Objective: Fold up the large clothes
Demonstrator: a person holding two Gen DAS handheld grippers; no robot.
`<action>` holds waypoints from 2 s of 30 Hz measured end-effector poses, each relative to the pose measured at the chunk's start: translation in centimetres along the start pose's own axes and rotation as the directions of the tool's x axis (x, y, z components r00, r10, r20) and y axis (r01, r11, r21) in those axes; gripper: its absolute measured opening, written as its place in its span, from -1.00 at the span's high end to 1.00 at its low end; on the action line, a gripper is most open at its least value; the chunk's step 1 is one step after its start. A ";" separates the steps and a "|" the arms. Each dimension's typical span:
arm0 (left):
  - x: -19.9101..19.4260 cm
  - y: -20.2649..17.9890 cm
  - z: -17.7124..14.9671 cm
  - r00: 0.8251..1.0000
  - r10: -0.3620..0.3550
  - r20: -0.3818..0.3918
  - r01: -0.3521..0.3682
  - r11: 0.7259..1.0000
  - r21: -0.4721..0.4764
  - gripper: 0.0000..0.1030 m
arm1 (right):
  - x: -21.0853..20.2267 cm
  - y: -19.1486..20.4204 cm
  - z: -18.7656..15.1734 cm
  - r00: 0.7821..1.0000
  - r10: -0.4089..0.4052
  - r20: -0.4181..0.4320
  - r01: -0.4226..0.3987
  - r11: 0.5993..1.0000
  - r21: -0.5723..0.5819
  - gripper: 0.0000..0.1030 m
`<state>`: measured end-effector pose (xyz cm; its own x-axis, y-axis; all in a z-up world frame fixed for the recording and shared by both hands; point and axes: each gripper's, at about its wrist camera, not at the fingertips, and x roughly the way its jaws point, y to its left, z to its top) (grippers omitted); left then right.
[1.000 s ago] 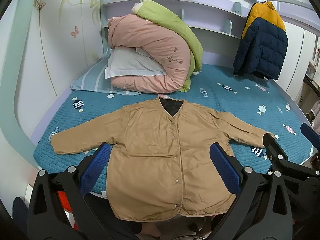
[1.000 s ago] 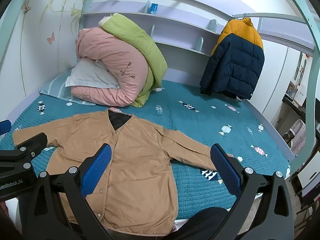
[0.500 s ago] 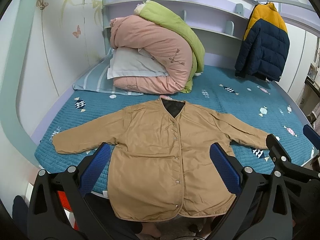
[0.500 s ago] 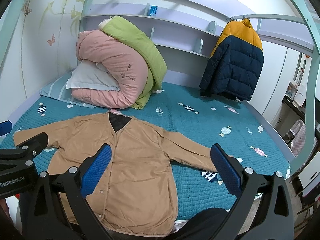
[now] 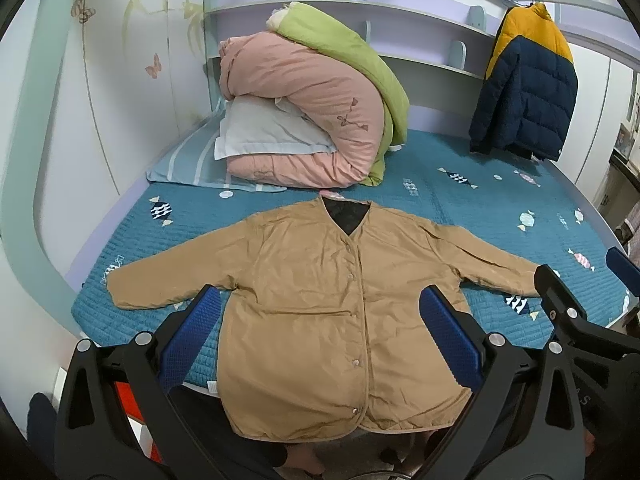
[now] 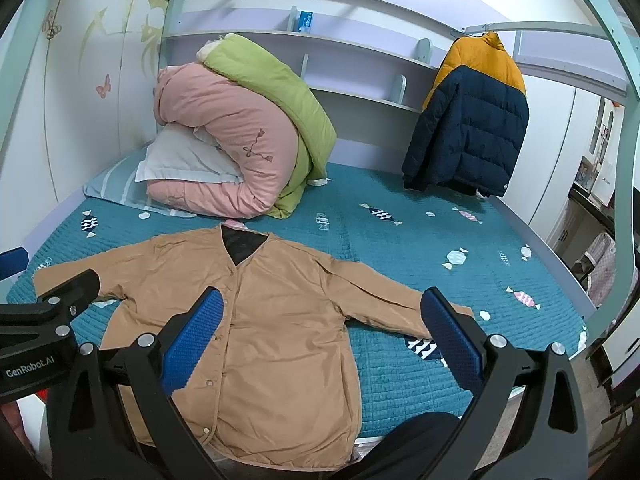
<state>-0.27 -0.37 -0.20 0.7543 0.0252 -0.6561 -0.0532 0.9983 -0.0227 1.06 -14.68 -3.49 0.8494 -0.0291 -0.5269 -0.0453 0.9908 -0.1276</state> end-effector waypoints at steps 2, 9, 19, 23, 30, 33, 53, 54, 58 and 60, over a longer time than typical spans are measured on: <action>0.0 0.0 0.1 1.000 -0.001 0.002 0.001 1.000 -0.003 -0.93 | 0.0 -0.1 0.1 1.000 0.008 -0.002 -0.008 1.000 0.012 -0.86; -0.2 0.0 0.1 1.000 -0.010 0.005 0.010 1.000 -0.013 -0.93 | -0.4 -0.3 0.1 1.000 0.025 0.000 -0.025 0.999 0.037 -0.86; -0.4 -0.1 0.1 1.000 -0.005 0.007 0.005 1.000 -0.008 -0.93 | -0.7 -0.6 0.0 0.999 0.033 -0.006 -0.033 0.998 0.047 -0.86; -0.6 -0.2 -0.3 1.000 -0.002 0.013 0.002 1.000 -0.004 -0.93 | -0.7 -0.7 -0.2 0.999 0.033 -0.006 -0.032 0.998 0.048 -0.86; -0.7 -0.5 -0.7 1.000 0.011 0.006 -0.011 1.000 0.006 -0.93 | -0.6 -1.0 -0.3 0.999 0.031 -0.013 -0.030 0.998 0.049 -0.86; -0.8 -0.8 -0.9 1.000 0.016 0.003 -0.016 1.000 0.007 -0.93 | -0.5 -1.2 -0.5 1.000 0.025 -0.012 -0.025 0.998 0.052 -0.86; 0.1 -2.2 -2.1 0.998 0.042 -0.043 -0.039 0.997 0.062 -0.93 | 0.2 -3.1 -1.7 0.992 0.124 -0.010 -0.121 0.984 0.128 -0.86; 0.2 -2.2 -2.2 0.998 0.040 -0.048 -0.037 0.997 0.062 -0.93 | 0.4 -3.1 -1.8 0.992 0.126 -0.013 -0.124 0.984 0.130 -0.86; 0.8 -2.4 -1.8 0.997 0.035 -0.064 -0.032 0.998 0.058 -0.93 | 0.6 -3.0 -1.9 0.991 0.135 -0.022 -0.131 0.982 0.133 -0.86; 1.1 -2.3 -1.7 0.997 0.027 -0.070 -0.023 0.998 0.057 -0.93 | 0.8 -3.0 -2.0 0.991 0.133 -0.021 -0.129 0.983 0.133 -0.86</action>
<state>-0.47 -2.69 -2.15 0.7052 0.0489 -0.7073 -0.0335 0.9988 0.0357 0.80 -17.91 -5.17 0.8247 0.1004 -0.5565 -0.0845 0.9949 0.0542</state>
